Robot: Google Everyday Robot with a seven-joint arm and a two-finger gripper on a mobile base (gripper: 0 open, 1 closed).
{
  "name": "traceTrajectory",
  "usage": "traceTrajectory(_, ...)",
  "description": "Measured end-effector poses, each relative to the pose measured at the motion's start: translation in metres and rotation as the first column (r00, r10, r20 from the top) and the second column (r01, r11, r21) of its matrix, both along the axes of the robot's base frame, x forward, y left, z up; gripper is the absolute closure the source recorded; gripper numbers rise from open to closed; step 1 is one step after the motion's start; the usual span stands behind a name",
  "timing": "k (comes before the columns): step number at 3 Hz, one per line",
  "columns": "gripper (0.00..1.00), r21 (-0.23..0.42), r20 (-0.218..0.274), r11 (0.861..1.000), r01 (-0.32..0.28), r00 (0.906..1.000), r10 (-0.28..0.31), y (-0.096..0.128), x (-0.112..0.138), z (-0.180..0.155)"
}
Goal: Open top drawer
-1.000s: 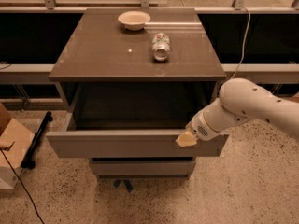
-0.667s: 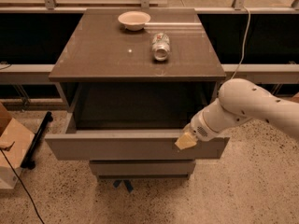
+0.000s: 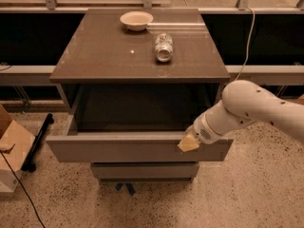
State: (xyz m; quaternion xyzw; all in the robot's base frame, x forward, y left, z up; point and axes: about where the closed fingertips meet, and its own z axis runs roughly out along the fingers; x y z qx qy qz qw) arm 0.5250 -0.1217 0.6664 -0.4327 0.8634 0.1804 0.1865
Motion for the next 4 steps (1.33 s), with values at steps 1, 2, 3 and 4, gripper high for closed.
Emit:
traceTrajectory(1, 0.38, 0.027, -0.055, 0.999, -0.018, 0.9983, 0.02, -0.003, -0.023, -0.003)
traceTrajectory(2, 0.07, 0.036, -0.071, 0.999, -0.022, 0.9972, 0.025, -0.003, -0.03, -0.002)
traceTrajectory(3, 0.0, 0.077, -0.138, 0.996, -0.039, 0.9892, 0.049, -0.006, -0.062, -0.005)
traceTrajectory(4, 0.0, 0.077, -0.138, 0.996, -0.039, 0.9892, 0.049, -0.006, -0.062, -0.005)
